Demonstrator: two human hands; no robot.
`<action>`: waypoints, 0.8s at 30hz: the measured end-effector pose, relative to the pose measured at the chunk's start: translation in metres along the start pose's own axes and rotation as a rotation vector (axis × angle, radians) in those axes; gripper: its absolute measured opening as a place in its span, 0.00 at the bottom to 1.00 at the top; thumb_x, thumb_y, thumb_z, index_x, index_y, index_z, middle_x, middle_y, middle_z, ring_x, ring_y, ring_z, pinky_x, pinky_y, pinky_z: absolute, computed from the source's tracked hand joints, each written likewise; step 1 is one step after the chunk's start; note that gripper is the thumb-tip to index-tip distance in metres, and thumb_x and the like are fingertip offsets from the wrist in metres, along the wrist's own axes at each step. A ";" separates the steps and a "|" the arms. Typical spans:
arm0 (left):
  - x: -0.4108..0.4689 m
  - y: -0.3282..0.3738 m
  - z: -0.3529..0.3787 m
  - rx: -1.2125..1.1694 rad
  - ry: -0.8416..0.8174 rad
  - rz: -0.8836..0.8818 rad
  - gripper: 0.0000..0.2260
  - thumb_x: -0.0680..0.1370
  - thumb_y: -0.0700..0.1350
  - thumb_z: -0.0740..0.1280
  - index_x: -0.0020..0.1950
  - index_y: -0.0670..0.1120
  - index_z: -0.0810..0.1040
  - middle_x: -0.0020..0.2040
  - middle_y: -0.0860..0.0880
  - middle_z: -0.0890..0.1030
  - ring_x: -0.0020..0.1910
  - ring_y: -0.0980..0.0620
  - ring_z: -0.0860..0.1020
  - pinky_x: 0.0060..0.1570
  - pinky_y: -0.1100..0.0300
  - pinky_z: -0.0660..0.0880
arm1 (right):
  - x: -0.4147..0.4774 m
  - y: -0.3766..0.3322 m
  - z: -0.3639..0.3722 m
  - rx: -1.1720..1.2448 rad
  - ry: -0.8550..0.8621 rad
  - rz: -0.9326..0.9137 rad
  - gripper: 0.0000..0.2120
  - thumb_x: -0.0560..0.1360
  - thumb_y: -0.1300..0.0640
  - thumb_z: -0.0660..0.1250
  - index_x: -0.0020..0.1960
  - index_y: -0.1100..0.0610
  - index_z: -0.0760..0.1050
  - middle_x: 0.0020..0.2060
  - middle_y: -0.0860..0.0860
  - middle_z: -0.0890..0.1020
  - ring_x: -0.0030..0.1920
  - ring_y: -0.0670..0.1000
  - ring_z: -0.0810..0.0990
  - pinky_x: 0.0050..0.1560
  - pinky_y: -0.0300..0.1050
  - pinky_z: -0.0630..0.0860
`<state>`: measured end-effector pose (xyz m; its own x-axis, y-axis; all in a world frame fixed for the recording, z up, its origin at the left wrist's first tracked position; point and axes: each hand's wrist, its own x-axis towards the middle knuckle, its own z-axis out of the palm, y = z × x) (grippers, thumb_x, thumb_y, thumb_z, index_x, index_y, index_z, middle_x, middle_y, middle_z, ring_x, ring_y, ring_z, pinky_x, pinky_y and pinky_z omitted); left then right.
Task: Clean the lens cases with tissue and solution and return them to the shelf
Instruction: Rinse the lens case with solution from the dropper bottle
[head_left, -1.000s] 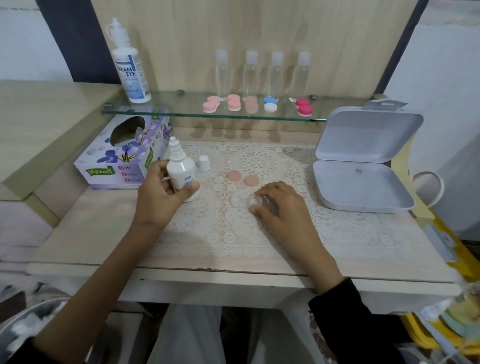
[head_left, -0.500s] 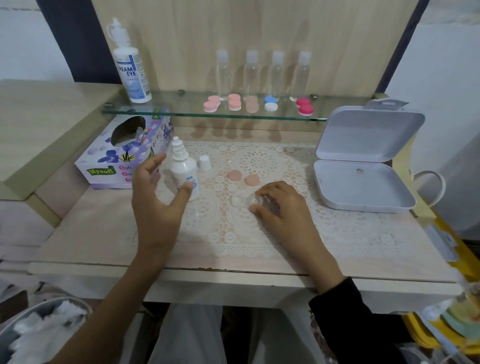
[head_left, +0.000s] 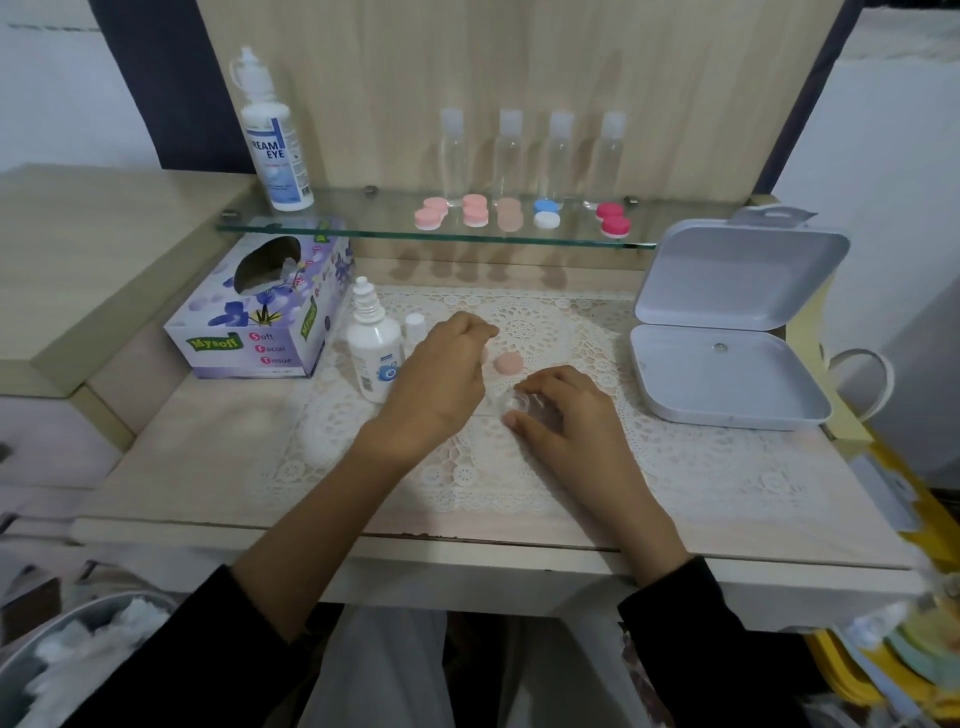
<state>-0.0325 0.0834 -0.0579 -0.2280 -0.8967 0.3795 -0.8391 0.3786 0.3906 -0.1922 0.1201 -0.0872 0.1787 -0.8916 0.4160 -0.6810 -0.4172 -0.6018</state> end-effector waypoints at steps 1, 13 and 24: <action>0.006 -0.004 0.005 0.069 -0.044 -0.010 0.20 0.77 0.32 0.59 0.68 0.42 0.71 0.66 0.46 0.72 0.63 0.47 0.71 0.59 0.51 0.71 | 0.000 0.001 0.000 -0.002 -0.003 0.001 0.12 0.74 0.55 0.71 0.56 0.58 0.80 0.52 0.48 0.78 0.53 0.47 0.73 0.50 0.26 0.63; -0.019 -0.002 -0.016 -0.102 -0.037 0.022 0.13 0.79 0.39 0.63 0.63 0.44 0.78 0.57 0.46 0.79 0.55 0.48 0.76 0.56 0.52 0.72 | 0.000 0.001 0.001 0.023 0.008 0.003 0.11 0.73 0.54 0.71 0.54 0.57 0.80 0.50 0.48 0.78 0.52 0.47 0.74 0.50 0.31 0.66; -0.034 -0.004 -0.014 -0.087 -0.095 0.078 0.14 0.78 0.41 0.66 0.63 0.44 0.77 0.58 0.47 0.79 0.58 0.49 0.75 0.58 0.58 0.69 | 0.000 0.001 0.002 0.017 -0.002 0.005 0.12 0.73 0.54 0.71 0.54 0.57 0.80 0.50 0.48 0.78 0.53 0.49 0.74 0.51 0.40 0.69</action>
<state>-0.0147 0.1155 -0.0608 -0.3403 -0.8797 0.3321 -0.7716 0.4631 0.4360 -0.1918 0.1191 -0.0892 0.1768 -0.8943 0.4110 -0.6700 -0.4153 -0.6154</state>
